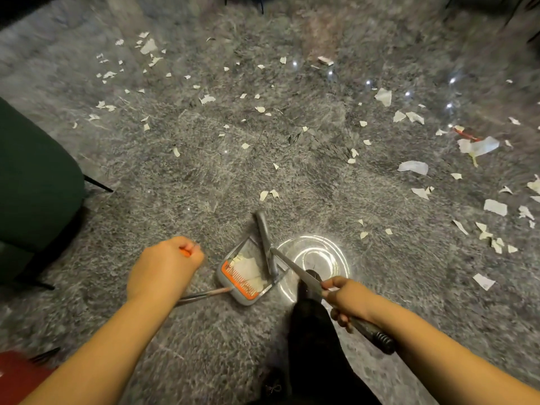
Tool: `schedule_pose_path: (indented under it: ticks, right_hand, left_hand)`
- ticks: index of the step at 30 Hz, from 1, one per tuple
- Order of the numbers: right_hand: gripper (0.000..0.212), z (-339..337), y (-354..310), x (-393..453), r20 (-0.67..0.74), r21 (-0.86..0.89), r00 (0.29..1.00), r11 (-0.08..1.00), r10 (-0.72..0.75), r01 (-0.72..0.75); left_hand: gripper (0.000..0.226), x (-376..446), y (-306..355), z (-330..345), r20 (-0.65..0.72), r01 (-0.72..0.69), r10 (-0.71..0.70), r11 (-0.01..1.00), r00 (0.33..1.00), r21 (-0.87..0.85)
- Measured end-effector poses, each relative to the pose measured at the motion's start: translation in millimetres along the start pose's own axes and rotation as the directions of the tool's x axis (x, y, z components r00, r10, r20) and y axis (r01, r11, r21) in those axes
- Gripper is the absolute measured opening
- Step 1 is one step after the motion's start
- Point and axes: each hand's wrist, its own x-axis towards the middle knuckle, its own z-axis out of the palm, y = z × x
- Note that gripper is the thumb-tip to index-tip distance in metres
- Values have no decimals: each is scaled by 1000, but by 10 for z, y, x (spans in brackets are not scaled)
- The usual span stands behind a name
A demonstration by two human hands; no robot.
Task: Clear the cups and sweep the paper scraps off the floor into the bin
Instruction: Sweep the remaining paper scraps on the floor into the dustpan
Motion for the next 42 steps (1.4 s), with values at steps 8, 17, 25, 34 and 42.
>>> schedule_pose_path:
  ticks: [8, 17, 25, 34, 42]
  right_hand:
    - [12, -612, -939, 638, -4, 120, 1000, 993, -11, 11]
    - [13, -1193, -2070, 1349, 134, 81, 990, 996, 37, -48]
    - [18, -1373, -2467, 2106, 206, 57, 972, 990, 113, -128]
    - [21, -2029, -2303, 2249, 161, 47, 967, 978, 196, -206]
    - [21, -2715, -1678, 2149, 42, 212, 974, 951, 222, -225]
  left_hand:
    - [24, 478, 327, -89, -59, 98, -98, 995, 993, 2]
    - [17, 1054, 774, -247, -58, 267, -268, 963, 962, -19]
    - [31, 1438, 1090, -283, 7, 331, -330, 944, 944, -15]
    - [26, 1739, 1619, -187, 27, 282, -283, 959, 959, 35]
    - [24, 1943, 2188, -13, 59, 96, -98, 994, 993, 44]
